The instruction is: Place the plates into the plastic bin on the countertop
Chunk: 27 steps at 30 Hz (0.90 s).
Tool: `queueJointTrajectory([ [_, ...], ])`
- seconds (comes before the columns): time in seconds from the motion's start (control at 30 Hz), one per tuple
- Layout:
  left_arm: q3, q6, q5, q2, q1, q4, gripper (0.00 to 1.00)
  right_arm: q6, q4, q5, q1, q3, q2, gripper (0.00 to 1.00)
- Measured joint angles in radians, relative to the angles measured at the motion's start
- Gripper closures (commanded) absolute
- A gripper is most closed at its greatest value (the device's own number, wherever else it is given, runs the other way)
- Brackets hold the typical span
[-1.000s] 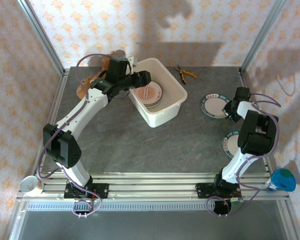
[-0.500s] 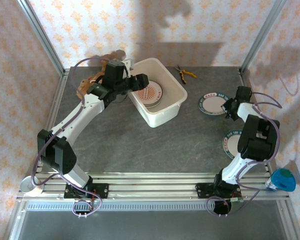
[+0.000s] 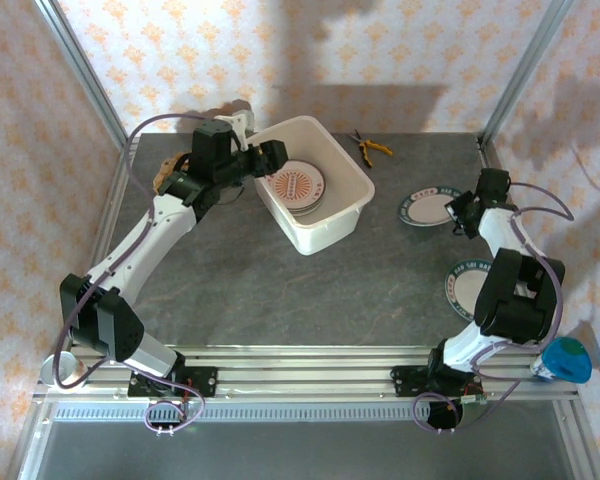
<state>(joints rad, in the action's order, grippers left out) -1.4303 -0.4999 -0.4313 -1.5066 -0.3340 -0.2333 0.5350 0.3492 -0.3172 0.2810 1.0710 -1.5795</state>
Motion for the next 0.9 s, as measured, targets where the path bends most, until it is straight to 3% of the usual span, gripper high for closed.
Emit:
queueJointTrajectory([
  [0.53,0.02,0.004,-0.069,0.019,0.119,0.023,0.33,0.155,0.089,0.032,-0.077,0.04,0.343,1.0],
  [0.9,0.046,0.002,-0.093,0.029,0.171,0.029,0.33,0.187,0.069,0.093,-0.416,0.31,0.283,1.0],
])
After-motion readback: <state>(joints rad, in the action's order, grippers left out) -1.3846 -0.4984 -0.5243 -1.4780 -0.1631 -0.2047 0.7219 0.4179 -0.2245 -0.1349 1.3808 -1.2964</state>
